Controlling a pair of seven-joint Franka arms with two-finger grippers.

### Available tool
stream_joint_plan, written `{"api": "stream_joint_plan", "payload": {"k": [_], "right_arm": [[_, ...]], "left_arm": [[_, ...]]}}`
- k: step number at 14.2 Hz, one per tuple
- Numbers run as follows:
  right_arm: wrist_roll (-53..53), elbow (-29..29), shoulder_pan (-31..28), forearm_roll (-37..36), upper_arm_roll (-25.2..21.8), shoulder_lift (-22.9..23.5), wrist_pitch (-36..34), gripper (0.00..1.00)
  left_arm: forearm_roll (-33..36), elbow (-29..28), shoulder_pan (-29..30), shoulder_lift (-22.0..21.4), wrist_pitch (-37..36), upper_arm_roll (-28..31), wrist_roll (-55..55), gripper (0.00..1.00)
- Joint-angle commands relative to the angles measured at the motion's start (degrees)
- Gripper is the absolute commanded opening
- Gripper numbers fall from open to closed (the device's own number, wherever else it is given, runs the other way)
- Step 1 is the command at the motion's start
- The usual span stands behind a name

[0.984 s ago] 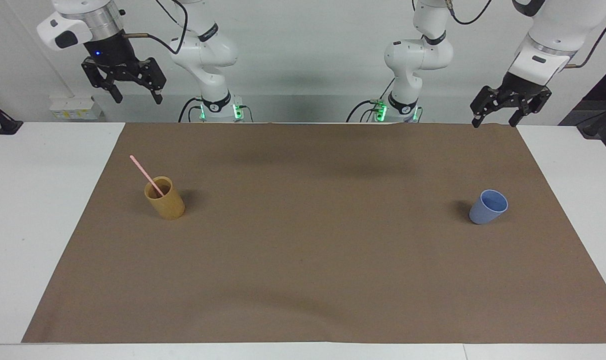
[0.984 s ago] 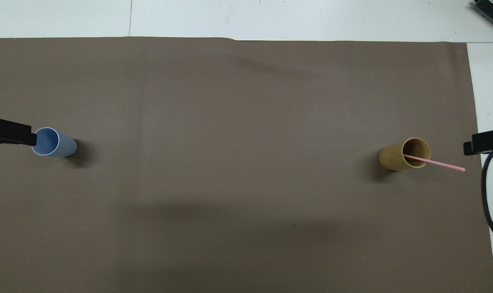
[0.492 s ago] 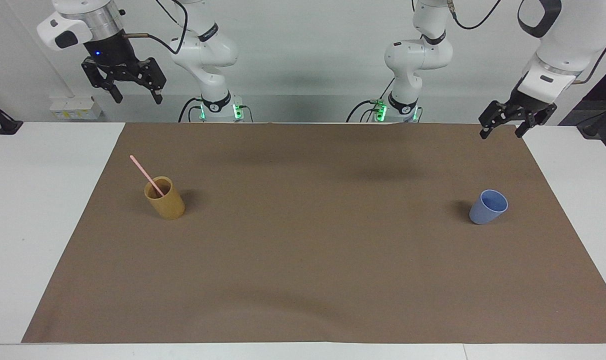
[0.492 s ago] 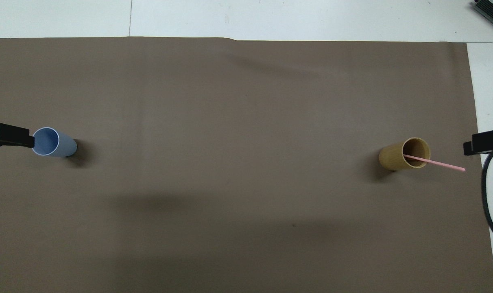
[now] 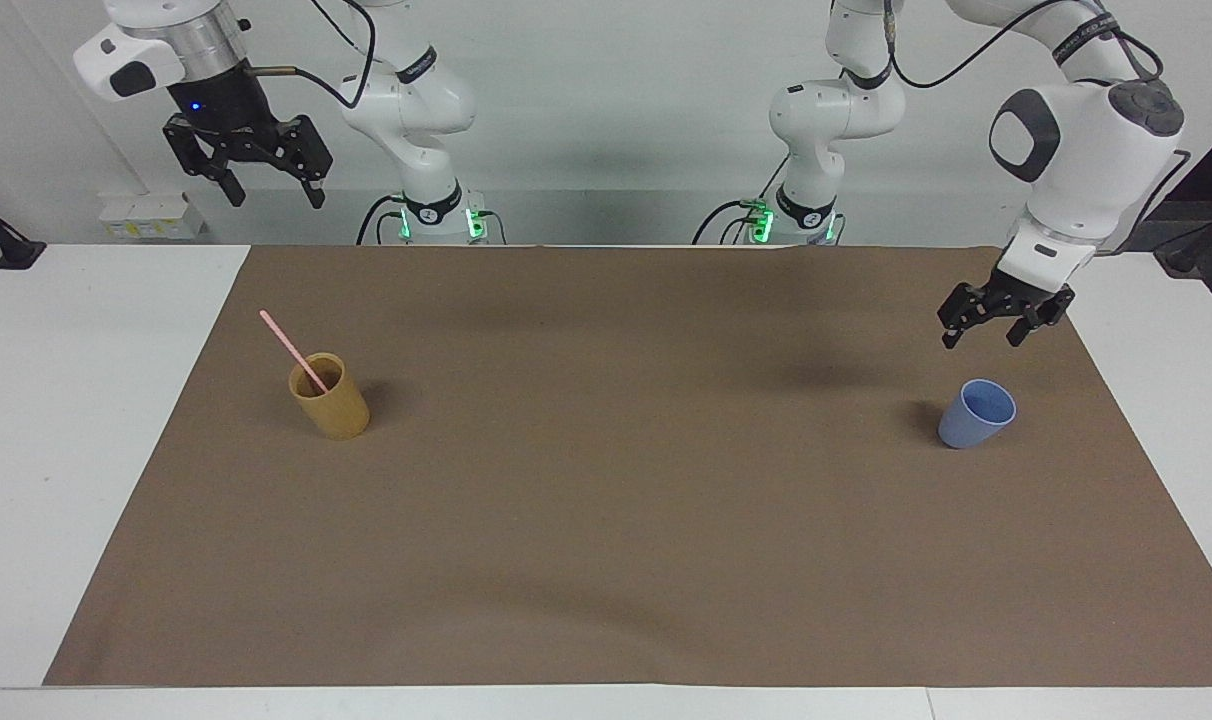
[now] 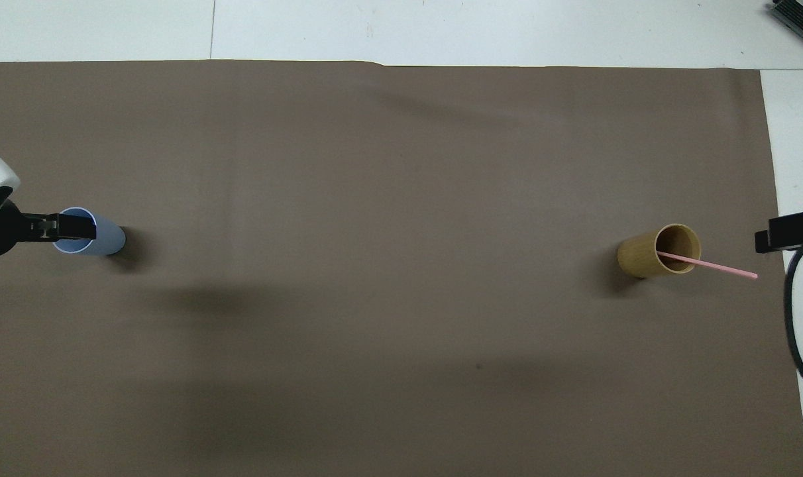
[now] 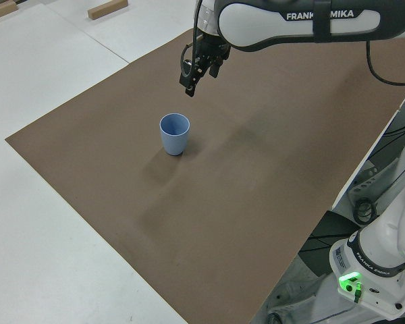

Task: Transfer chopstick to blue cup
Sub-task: 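Reach the left gripper to the blue cup and grasp it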

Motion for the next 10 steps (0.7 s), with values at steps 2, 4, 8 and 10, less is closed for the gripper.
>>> {"api": "stream_joint_plan", "payload": {"k": [2, 4, 8, 10], "right_arm": [[0.81, 0.23, -1.07, 1.21, 0.55, -0.25, -0.70, 1.00], [0.81, 0.23, -1.07, 1.21, 0.55, -0.25, -0.70, 1.00], [0.81, 0.23, -1.07, 1.21, 0.55, -0.25, -0.70, 1.00], [0.81, 0.23, -1.07, 1.21, 0.55, -0.25, -0.70, 1.00]], "left_arm": [[1.30, -4.31, 0.74, 0.33, 6.04, -0.62, 1.23, 1.00], [1.30, -5.10, 0.57, 1.82, 7.96, -0.62, 1.23, 1.00], [1.47, -6.69, 0.48, 4.72, 13.86, -0.62, 1.75, 1.00], [1.56, -6.69, 0.65, 6.13, 15.61, -0.62, 2.02, 1.00]]}}
